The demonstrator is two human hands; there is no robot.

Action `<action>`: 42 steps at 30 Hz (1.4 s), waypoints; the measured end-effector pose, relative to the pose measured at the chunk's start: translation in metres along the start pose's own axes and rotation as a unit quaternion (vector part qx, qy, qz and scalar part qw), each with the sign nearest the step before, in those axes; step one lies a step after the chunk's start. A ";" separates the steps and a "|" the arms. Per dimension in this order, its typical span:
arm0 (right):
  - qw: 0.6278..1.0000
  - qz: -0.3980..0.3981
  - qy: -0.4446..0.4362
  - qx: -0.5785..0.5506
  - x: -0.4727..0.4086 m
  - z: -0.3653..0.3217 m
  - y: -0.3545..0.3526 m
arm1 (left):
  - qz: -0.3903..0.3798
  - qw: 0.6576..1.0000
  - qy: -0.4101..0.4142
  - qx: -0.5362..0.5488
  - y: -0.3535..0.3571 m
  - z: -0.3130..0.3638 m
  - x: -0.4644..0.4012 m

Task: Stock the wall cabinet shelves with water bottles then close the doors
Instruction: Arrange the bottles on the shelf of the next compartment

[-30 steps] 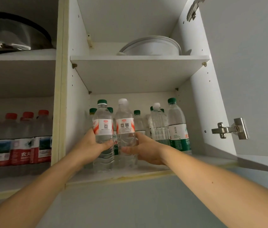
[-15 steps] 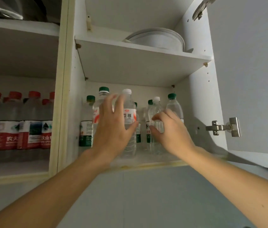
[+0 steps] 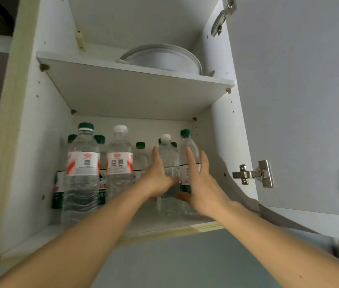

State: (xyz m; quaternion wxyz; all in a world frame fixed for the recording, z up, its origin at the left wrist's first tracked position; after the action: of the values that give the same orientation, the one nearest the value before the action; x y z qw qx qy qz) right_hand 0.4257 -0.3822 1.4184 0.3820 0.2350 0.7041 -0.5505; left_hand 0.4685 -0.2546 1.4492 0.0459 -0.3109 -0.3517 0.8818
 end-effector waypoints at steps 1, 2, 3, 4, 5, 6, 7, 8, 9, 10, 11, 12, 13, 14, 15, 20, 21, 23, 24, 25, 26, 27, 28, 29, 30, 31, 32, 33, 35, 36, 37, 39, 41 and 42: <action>1.000 -0.003 0.000 -0.012 -0.001 0.001 0.001 | -0.013 1.000 0.007 0.006 0.004 -0.002 -0.002; 1.000 -0.001 -0.001 -0.020 -0.002 0.002 0.002 | -0.014 1.000 0.019 0.011 0.006 -0.003 -0.004; 1.000 0.003 -0.001 -0.022 -0.002 0.002 0.003 | -0.007 0.999 0.030 0.011 0.008 -0.004 -0.005; 1.000 0.009 0.001 -0.019 -0.001 0.002 0.003 | 0.000 0.999 0.041 0.009 0.009 -0.004 -0.006; 1.000 0.013 0.003 -0.011 0.000 0.003 0.002 | 0.004 0.999 0.050 0.010 0.010 -0.003 -0.007; 1.000 0.016 0.005 -0.004 0.001 0.005 0.001 | 0.004 0.998 0.059 0.013 0.011 -0.002 -0.009; 1.000 0.017 0.009 0.003 0.003 0.007 -0.001 | 0.000 0.998 0.065 0.020 0.013 -0.001 -0.011; 1.000 0.019 0.012 0.010 0.005 0.010 -0.004 | -0.005 0.997 0.069 0.032 0.017 0.001 -0.014; 0.999 0.021 0.016 0.019 0.008 0.014 -0.007 | -0.013 0.996 0.072 0.045 0.021 0.003 -0.016; 0.999 0.024 0.020 0.031 0.012 0.018 -0.011 | -0.022 0.995 0.077 0.059 0.026 0.006 -0.018; 0.998 0.029 0.024 0.044 0.015 0.022 -0.015 | -0.033 0.993 0.083 0.071 0.032 0.010 -0.019; 0.997 0.036 0.028 0.057 0.019 0.026 -0.019 | -0.042 0.992 0.092 0.079 0.038 0.015 -0.020; 0.996 0.044 0.032 0.069 0.022 0.029 -0.022 | -0.047 0.991 0.098 0.082 0.045 0.019 -0.021; 0.995 0.050 0.034 0.077 0.025 0.031 -0.024 | -0.050 0.990 0.101 0.084 0.050 0.022 -0.023; 0.994 0.055 0.034 0.085 0.028 0.032 -0.025 | -0.052 0.990 0.101 0.086 0.054 0.024 -0.024; 0.990 0.067 0.014 0.122 0.034 0.030 -0.021 | -0.023 0.988 0.132 0.079 0.047 0.025 -0.025; 0.989 0.066 0.016 0.129 0.035 0.031 -0.020 | 0.012 0.990 0.126 0.066 0.037 0.022 -0.026; 0.986 0.074 0.023 0.149 0.037 0.032 -0.021 | 0.117 0.989 0.089 0.020 0.013 0.013 -0.032; 0.983 0.084 0.026 0.161 0.038 0.032 -0.021 | 0.158 0.985 0.061 -0.002 0.003 0.007 -0.036; 0.980 0.094 0.025 0.175 0.039 0.031 -0.021 | 0.176 0.984 0.029 -0.013 -0.004 -0.001 -0.040; 0.977 0.101 0.024 0.188 0.040 0.030 -0.021 | 0.162 0.987 -0.010 -0.009 -0.004 -0.008 -0.043; 0.975 0.105 0.022 0.194 0.041 0.029 -0.021 | 0.125 0.991 -0.052 0.007 0.000 -0.015 -0.045; 0.976 0.105 0.023 0.189 0.041 0.028 -0.021 | 0.080 0.992 -0.095 0.033 0.007 -0.022 -0.046; 0.978 0.105 0.023 0.177 0.042 0.029 -0.021 | 0.041 0.989 -0.131 0.060 0.016 -0.027 -0.046; 0.980 0.107 0.020 0.164 0.043 0.030 -0.021 | 0.013 0.984 -0.156 0.079 0.024 -0.032 -0.044; 0.982 0.111 0.016 0.155 0.044 0.030 -0.022 | 0.000 0.982 -0.166 0.087 0.030 -0.034 -0.044; 0.982 0.113 0.013 0.150 0.044 0.030 -0.022 | 0.000 0.982 -0.168 0.089 0.032 -0.035 -0.044; 0.983 0.113 0.010 0.147 0.045 0.030 -0.021 | 0.003 0.982 -0.167 0.088 0.032 -0.035 -0.046; 0.983 0.116 0.007 0.140 0.045 0.030 -0.021 | 0.003 0.983 -0.162 0.087 0.031 -0.036 -0.049; 0.984 0.117 0.006 0.136 0.045 0.029 -0.021 | -0.006 0.983 -0.158 0.096 0.031 -0.036 -0.050; 0.984 0.115 0.005 0.132 0.045 0.029 -0.021 | -0.021 0.983 -0.151 0.107 0.032 -0.036 -0.050; 0.985 0.112 0.002 0.130 0.045 0.028 -0.021 | -0.052 0.984 -0.124 0.116 0.037 -0.031 -0.048; 0.986 0.107 0.005 0.129 0.045 0.029 -0.021 | -0.069 0.986 -0.098 0.113 0.044 -0.024 -0.045; 0.986 0.104 0.007 0.130 0.045 0.028 -0.021 | -0.073 0.987 -0.090 0.112 0.046 -0.021 -0.044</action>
State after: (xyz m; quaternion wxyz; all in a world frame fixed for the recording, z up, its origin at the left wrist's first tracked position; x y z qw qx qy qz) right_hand 0.3905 -0.4195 1.3922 0.3987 0.3585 0.6005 -0.5932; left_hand 0.5228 -0.2898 1.4301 0.1124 -0.1967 -0.2751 0.9343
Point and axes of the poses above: each hand's wrist, its own x-axis away from the middle knuckle, its own y-axis out of the palm, z = x × y, the point moved 6 cm from there along -x, towards the middle knuckle, and after that the axes turned 6 degrees about -y, right-handed, at the moved point
